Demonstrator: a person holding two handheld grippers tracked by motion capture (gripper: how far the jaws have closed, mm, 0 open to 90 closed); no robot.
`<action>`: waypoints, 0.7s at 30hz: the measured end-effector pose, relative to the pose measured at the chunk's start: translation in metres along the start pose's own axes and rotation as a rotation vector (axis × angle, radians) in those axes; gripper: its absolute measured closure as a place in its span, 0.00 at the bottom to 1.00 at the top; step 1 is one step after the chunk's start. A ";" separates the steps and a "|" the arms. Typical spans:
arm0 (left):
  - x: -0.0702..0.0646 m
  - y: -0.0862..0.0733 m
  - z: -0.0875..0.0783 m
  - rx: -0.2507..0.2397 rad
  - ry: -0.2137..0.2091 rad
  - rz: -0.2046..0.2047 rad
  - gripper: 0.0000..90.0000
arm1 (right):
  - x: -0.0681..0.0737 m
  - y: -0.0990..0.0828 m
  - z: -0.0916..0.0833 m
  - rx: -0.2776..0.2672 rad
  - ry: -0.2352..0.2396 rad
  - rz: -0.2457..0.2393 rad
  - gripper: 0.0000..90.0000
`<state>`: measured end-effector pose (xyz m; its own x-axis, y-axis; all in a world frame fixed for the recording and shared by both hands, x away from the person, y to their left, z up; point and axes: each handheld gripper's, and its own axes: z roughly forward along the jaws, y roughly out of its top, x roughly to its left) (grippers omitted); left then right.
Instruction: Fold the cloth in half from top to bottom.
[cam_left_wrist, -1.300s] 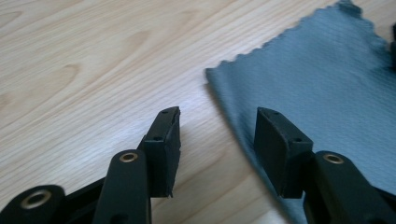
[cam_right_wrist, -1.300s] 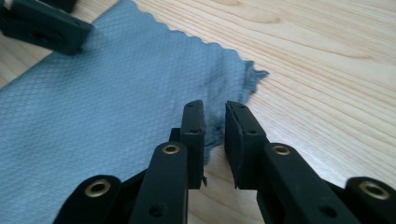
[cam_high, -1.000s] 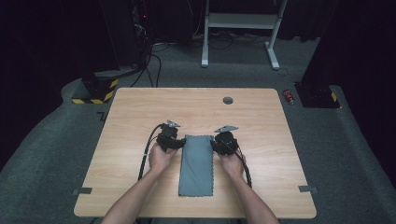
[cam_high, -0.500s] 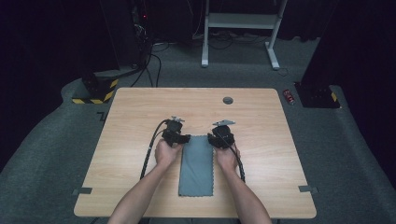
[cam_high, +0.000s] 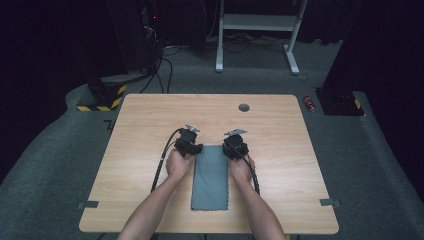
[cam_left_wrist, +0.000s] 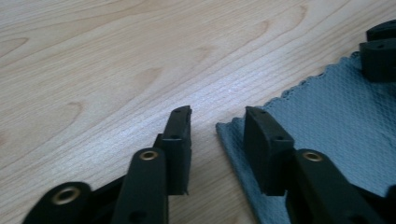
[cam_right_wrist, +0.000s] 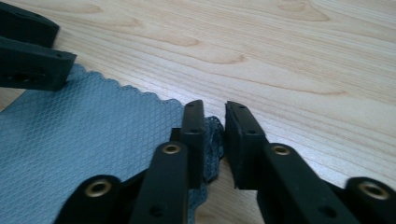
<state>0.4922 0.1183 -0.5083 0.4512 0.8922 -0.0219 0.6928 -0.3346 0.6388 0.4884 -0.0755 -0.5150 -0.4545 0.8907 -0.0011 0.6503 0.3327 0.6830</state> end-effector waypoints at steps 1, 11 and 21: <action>0.000 0.000 0.000 0.001 -0.006 0.010 0.74 | 0.000 0.000 0.000 -0.001 0.008 -0.010 0.90; -0.002 0.004 0.000 0.029 -0.035 0.025 0.88 | 0.001 0.007 0.001 0.049 0.024 -0.011 0.98; 0.002 0.007 0.001 0.054 -0.097 -0.006 0.99 | -0.004 0.008 0.000 0.064 0.058 0.026 0.98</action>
<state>0.4986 0.1170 -0.5042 0.4976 0.8614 -0.1018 0.7236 -0.3475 0.5964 0.4951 -0.0763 -0.5093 -0.4707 0.8803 0.0596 0.6991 0.3310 0.6338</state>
